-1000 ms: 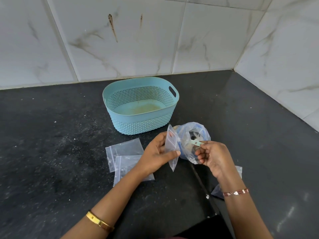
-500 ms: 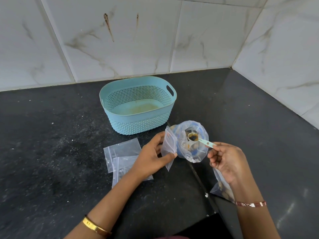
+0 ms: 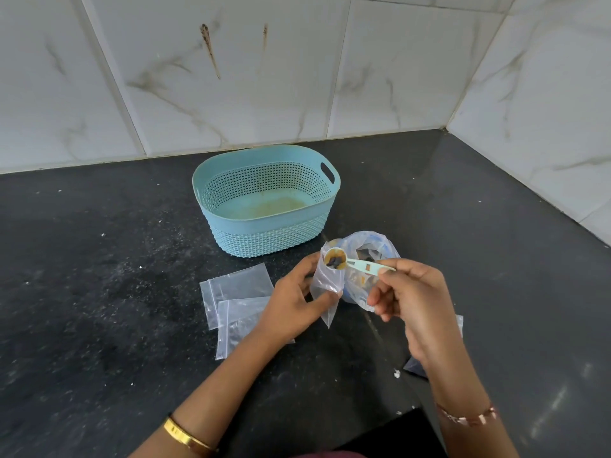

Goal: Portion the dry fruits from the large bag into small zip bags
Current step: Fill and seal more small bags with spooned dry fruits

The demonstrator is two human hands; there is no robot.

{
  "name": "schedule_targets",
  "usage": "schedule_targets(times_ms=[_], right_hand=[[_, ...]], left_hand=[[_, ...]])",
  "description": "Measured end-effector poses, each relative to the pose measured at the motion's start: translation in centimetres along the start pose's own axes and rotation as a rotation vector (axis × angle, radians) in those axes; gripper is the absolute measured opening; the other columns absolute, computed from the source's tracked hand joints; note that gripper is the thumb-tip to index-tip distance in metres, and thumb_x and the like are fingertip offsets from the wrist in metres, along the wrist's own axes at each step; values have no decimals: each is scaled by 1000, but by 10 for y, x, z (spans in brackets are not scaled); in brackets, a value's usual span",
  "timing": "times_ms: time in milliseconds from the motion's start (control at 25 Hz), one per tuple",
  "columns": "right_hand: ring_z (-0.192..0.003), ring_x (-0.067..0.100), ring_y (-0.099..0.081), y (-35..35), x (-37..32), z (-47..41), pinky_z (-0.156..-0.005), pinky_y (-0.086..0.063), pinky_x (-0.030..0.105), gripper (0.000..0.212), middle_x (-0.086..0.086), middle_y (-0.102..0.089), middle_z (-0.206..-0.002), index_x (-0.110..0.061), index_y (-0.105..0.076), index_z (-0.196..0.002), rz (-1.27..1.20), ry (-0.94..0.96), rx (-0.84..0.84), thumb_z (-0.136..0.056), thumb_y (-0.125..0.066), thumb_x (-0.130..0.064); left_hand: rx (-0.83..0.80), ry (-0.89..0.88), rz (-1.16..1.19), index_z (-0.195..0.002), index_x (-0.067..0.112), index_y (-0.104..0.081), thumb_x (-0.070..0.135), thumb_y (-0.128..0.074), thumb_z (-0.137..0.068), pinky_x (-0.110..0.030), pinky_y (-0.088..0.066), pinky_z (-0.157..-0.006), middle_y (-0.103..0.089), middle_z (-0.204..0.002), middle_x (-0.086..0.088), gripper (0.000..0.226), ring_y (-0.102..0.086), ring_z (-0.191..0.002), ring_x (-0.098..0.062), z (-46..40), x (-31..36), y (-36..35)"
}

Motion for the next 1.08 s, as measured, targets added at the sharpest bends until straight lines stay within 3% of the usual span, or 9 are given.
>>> schedule_targets(times_ms=[80, 200, 320, 400, 600, 800, 880, 1080], right_hand=[[-45, 13, -49, -6, 5, 1, -44, -42, 22, 24, 6, -62, -54, -12, -66, -94, 268, 194, 29, -90, -45, 0], [-55, 10, -52, -14, 7, 10, -53, -39, 11, 29, 5, -65, -66, -9, -69, -100, 726, 682, 143, -87, -44, -10], [-58, 12, -54, -13, 10, 13, -55, -40, 12, 33, 6, -65, -67, -1, -69, -97, 867, 958, 178, -83, -41, -12], [-56, 17, -58, -12, 11, 13, -55, -42, 16, 33, 7, -66, -66, 0, -69, -95, 881, 1028, 191, -83, -40, -10], [-53, 14, -56, -7, 12, 10, -53, -40, 11, 31, 5, -64, -64, -3, -70, -95, 672, 921, 174, -83, -43, -12], [-51, 23, -53, 10, 10, 5, -48, -44, 25, 23, -1, -64, -67, -18, -66, -96, 218, 613, 230, -84, -46, -15], [-49, 22, -50, 21, 16, -2, -50, -43, 29, 22, -1, -64, -66, -16, -67, -92, 237, 481, 277, -87, -47, -9], [-40, 9, -46, 26, 41, -21, -41, -39, 16, 23, 7, -61, -50, -2, -67, -94, 121, 147, 232, -88, -46, 4]], left_hand=[[13, -2, 26, -121, 35, -48, 22, -69, -75, -29, -49, -96, -63, -121, 8, 52, -62, -109, -7, 0, -1, 0], [34, 7, 62, -118, 34, -51, 22, -68, -73, -25, -50, -91, -65, -115, 7, 49, -64, -105, -7, 0, -2, 0], [37, 17, 69, -116, 37, -51, 18, -66, -74, -23, -51, -88, -66, -113, 7, 48, -64, -102, -6, 0, -2, 0], [30, 17, 74, -117, 34, -52, 18, -66, -74, -24, -52, -89, -66, -113, 6, 48, -65, -102, -7, -1, -3, 0], [33, 45, 97, -122, 23, -54, 18, -67, -75, -29, -52, -89, -66, -115, 2, 49, -65, -103, -11, -2, -5, 1], [36, 62, 114, -116, 36, -52, 8, -69, -80, -29, -52, -92, -65, -117, 4, 49, -65, -104, -10, -1, -6, 0], [35, 71, 124, -116, 37, -50, 5, -68, -81, -27, -52, -92, -64, -118, 5, 51, -64, -104, -9, 0, -5, 0], [29, 80, 130, -121, 34, -49, 9, -69, -80, -26, -52, -91, -63, -121, 5, 52, -63, -107, -8, 0, -3, -1]])
Point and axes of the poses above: each hand's wrist, its own z-axis away from the middle knuckle, its own y-axis out of the back of the hand, x = y × z, the point moved 2 cm from there along -z, towards the middle knuckle
